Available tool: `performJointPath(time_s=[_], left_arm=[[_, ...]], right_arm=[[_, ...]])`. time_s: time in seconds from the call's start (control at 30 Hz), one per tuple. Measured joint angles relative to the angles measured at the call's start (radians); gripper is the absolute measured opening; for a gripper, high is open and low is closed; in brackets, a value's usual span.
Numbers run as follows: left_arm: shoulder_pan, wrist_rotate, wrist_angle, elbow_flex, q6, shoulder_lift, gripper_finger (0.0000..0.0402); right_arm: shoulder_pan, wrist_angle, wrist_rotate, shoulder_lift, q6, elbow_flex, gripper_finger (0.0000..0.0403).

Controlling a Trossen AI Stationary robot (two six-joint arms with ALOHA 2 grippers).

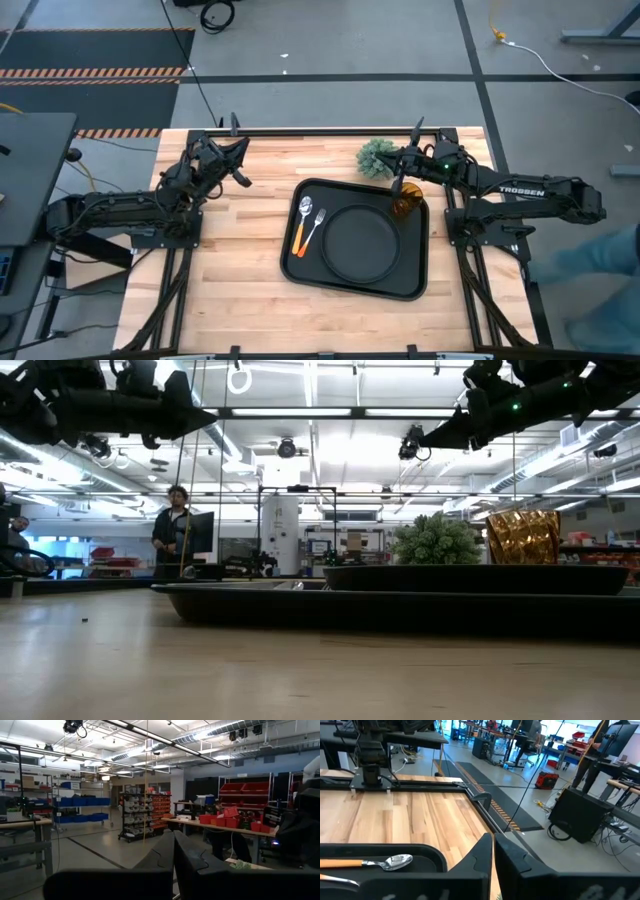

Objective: Pick and place plate/cup/fork/spoon on tray
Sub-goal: Return to Home Position

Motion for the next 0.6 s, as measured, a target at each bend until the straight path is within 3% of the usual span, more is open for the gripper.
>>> performJointPath(time_s=[0.27, 0.6], left_arm=[[-0.001, 0.009, -0.001, 0.0, -0.015, 0.001, 0.0007], [-0.002, 0.141, -0.01, 0.0, -0.027, 0.001, 0.0007]], right_arm=[[0.0, -0.001, 0.0, 0.0, -0.002, 0.0, 0.0026], [0.0, -0.054, -0.079, 0.005, -0.022, 0.001, 0.0024]])
